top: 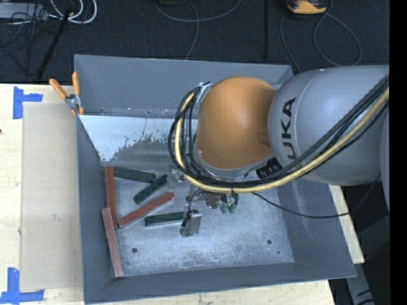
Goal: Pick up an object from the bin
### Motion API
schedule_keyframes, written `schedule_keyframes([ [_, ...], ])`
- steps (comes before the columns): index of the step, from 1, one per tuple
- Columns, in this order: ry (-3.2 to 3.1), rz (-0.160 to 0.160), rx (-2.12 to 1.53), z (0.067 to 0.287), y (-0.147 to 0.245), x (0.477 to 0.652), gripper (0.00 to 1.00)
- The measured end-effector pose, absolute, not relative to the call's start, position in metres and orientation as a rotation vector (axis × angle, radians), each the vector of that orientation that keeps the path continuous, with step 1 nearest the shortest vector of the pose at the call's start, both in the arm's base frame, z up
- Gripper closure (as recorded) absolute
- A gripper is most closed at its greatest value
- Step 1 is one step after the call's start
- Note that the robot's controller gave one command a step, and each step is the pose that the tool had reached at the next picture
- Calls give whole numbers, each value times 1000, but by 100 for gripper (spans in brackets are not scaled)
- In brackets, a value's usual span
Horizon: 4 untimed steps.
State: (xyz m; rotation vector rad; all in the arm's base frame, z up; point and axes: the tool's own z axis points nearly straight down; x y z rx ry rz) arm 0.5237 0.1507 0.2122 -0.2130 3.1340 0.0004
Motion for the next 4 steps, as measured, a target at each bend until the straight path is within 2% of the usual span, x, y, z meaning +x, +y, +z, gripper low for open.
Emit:
schedule_keyframes([
  [1, 3134, -2, -300, 72, 162, 531, 0],
  [2, 3129, 0, -295, 76, 162, 532, 100],
  [3, 3117, -2, -320, 199, 83, 538, 100],
  [4, 2998, -1, -918, 275, 74, 536, 100],
])
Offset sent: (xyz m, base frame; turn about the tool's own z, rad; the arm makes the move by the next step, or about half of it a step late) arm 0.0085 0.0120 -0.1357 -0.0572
